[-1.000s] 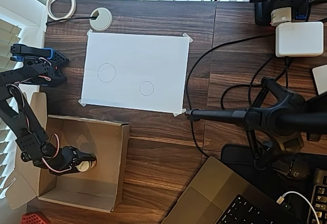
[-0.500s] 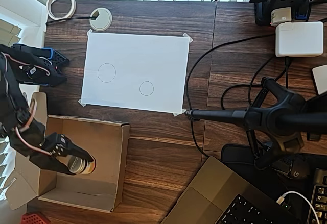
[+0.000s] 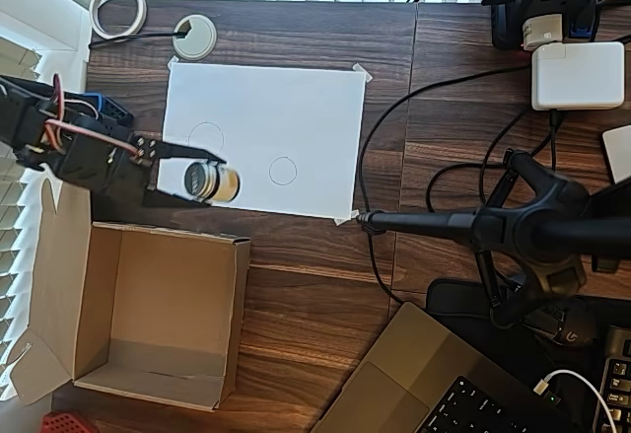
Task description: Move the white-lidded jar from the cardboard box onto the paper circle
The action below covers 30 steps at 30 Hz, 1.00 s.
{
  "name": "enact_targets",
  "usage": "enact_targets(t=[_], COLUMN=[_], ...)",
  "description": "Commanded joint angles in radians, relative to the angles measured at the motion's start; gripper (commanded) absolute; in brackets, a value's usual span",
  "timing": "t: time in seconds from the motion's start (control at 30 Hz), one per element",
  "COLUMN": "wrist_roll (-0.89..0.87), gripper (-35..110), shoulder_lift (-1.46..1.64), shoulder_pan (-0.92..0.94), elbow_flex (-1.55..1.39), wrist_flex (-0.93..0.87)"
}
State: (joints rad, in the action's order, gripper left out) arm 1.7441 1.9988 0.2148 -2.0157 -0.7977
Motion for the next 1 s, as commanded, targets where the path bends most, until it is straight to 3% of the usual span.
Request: enact_targets(t=[0.0, 0.33, 0.97], wrist_roll=[-0.006, 0.000, 0.026], gripper=[0, 0, 0], shoulder_lift=[-0.133, -0.436, -0.396], shoulder_pan=[-0.017, -0.012, -0.040], elbow_flex=[0.037, 0.100, -0.015], wrist_flex=[0.156, 0.425, 0.425])
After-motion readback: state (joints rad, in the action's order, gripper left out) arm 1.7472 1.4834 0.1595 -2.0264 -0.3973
